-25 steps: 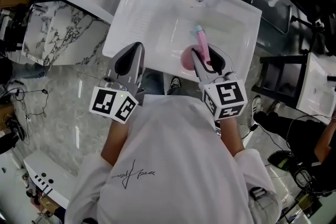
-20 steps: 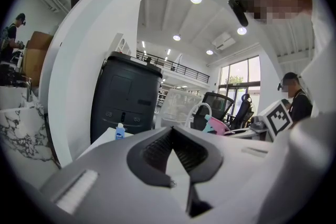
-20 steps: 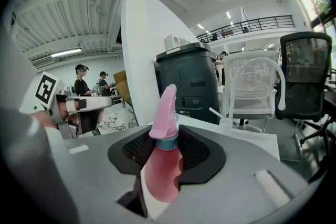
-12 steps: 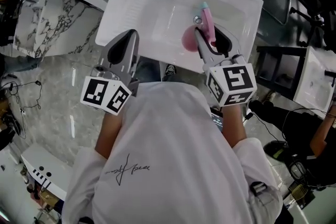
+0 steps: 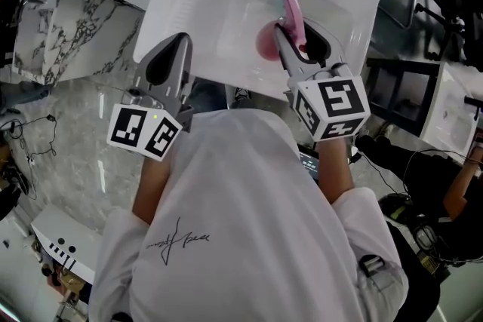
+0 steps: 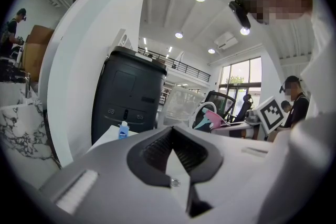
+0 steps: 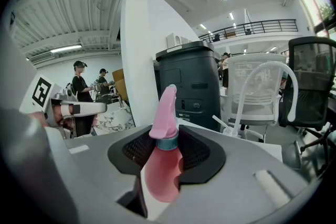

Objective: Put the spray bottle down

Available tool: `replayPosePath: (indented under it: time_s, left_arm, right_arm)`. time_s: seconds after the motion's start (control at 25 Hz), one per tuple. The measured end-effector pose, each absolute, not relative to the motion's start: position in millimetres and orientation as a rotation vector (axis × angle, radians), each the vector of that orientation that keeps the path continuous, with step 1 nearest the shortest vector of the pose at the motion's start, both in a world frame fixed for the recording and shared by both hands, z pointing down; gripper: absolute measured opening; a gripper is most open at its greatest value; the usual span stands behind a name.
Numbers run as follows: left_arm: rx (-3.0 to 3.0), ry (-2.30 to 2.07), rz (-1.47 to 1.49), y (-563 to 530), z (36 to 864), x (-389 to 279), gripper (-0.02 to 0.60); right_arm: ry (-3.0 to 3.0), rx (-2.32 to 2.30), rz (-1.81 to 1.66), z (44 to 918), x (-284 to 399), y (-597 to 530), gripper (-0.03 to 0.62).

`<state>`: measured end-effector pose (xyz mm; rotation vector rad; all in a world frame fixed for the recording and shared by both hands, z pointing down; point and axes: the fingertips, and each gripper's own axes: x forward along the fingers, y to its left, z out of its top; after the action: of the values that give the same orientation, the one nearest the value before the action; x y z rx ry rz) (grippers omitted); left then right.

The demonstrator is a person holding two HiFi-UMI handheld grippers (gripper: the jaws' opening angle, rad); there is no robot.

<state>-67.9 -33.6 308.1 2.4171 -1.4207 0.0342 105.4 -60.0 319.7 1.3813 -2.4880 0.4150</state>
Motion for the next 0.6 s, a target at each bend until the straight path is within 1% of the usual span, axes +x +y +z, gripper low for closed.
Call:
replayPosePath:
  time_s: [0.28,0.6]
  left_arm:
    - [2.388,-1.418,0.030,-40.7,313.6,-81.0,0.054]
    - [2.370,-1.403,0.026,-49.8,319.0,-80.8,0.054]
  right_arm:
    - [-2.490,1.363,0.410,318.4,92.3,-76.7,0.133]
    - [-2.478,1.350,0.415,320.7,89.1,-91.3,0.133]
